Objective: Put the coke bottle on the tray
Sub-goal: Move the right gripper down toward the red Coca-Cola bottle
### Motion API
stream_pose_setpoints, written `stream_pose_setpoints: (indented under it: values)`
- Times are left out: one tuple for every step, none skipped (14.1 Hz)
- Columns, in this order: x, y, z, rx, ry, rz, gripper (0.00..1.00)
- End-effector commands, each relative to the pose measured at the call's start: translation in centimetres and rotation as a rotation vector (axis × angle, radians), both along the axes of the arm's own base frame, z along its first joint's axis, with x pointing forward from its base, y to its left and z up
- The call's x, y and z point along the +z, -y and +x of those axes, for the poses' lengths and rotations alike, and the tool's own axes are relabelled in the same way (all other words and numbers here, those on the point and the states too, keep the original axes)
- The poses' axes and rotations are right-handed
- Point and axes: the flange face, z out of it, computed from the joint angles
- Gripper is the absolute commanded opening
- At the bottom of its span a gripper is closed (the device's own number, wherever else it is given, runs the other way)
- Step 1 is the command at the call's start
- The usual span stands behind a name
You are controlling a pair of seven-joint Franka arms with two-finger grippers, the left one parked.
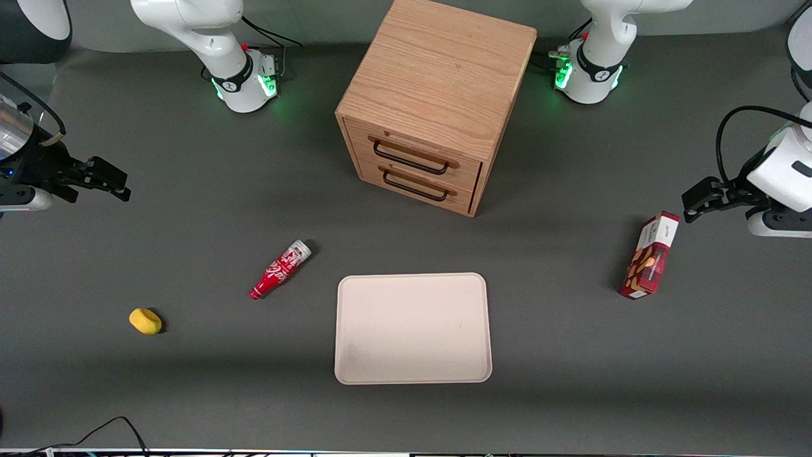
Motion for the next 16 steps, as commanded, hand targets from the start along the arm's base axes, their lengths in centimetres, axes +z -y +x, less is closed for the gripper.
stream_pose_setpoints:
  values:
    - [-0.1,0.3,-0.6,0.017,-0.009,-0.015,1.0]
    - [-0.2,0.4,-0.6,0.01,-0.012,-0.012,1.0]
    - [-0.3,0.3,-0.5,-0.004,-0.013,-0.008,1.0]
    - [-0.6,0.6,-0.5,-0.011,-0.02,-0.008,1.0]
    - [-1.1,0.5,-0.3,0.002,-0.03,-0.008,1.0]
    - [-1.5,0.5,-0.1,0.002,-0.037,-0.006,1.0]
    - [-1.7,0.0,0.1,-0.002,-0.038,-0.004,1.0]
    - [-1.8,-0.5,0.5,-0.002,-0.033,0.008,1.0]
    - [-1.9,-1.0,1.2,-0.044,-0.028,0.042,1.0]
    - [-2.6,-2.2,2.1,-0.157,-0.038,0.079,1.0]
    - [-3.6,-3.9,3.0,-0.276,-0.05,0.101,1.0]
    - [-4.6,-7.2,3.7,-0.318,-0.036,0.11,1.0]
    - [-5.3,-9.8,4.3,-0.369,-0.015,0.126,1.0]
    - [-6.6,-11.0,5.2,-0.444,-0.014,0.131,1.0]
    - [-7.7,-13.2,6.0,-0.493,-0.027,0.137,1.0]
    - [-8.9,-14.7,7.0,-0.538,-0.039,0.135,1.0]
